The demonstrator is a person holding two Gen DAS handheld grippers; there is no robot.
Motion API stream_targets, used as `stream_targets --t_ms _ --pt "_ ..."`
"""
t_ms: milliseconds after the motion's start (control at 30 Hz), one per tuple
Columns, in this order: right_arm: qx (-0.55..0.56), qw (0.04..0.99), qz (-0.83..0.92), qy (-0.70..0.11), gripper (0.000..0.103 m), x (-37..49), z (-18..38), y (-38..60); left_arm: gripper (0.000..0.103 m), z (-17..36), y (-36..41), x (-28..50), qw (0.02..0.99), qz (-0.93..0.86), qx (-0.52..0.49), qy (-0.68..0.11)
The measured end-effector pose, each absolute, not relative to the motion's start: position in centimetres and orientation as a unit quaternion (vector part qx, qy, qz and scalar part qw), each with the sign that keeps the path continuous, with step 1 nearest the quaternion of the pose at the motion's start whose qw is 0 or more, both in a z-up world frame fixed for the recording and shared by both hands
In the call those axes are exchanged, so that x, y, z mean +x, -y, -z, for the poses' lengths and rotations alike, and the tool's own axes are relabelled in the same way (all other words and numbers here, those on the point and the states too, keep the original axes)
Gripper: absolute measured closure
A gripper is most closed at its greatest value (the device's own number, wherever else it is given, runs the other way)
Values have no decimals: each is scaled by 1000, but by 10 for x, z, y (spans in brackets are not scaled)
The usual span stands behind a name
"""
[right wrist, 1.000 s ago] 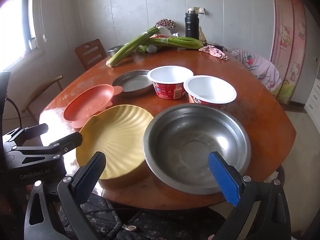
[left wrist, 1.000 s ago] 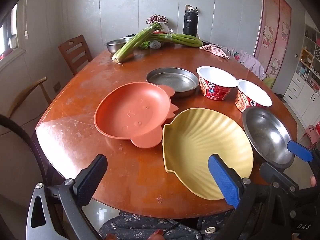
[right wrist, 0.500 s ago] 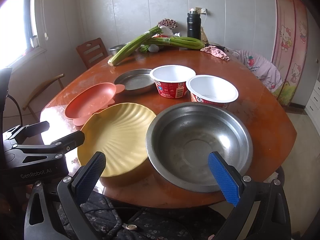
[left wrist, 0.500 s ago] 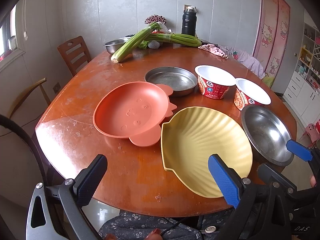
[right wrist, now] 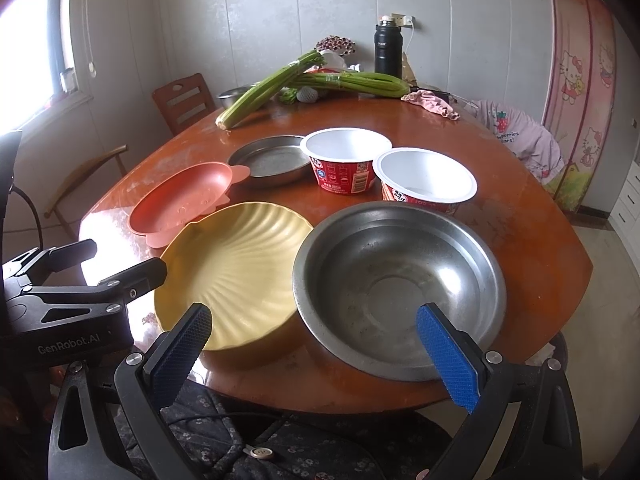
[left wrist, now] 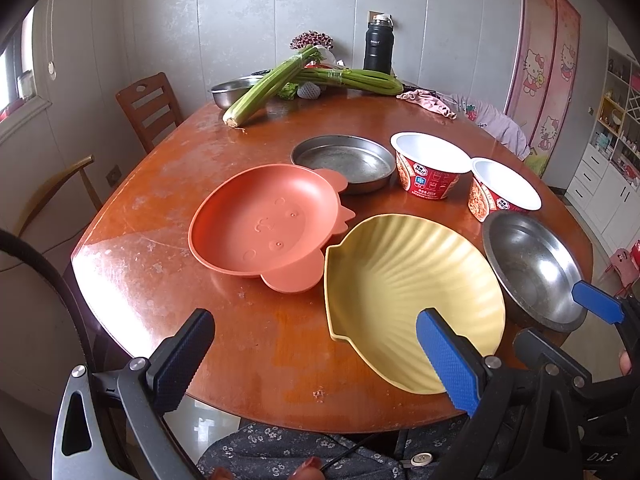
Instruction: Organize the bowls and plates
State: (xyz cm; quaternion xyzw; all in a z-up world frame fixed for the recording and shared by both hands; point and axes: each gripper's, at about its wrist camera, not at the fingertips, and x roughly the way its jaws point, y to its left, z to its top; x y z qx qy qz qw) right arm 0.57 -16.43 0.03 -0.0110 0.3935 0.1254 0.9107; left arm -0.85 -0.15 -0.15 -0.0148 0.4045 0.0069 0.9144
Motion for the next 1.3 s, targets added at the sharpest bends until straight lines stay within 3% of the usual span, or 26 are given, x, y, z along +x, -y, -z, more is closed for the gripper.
stream_targets --t_ms 1300 --pt "-12 910 -132 -394 1 17 -13 158 2 -11 -8 -5 916 -7 -22 -401"
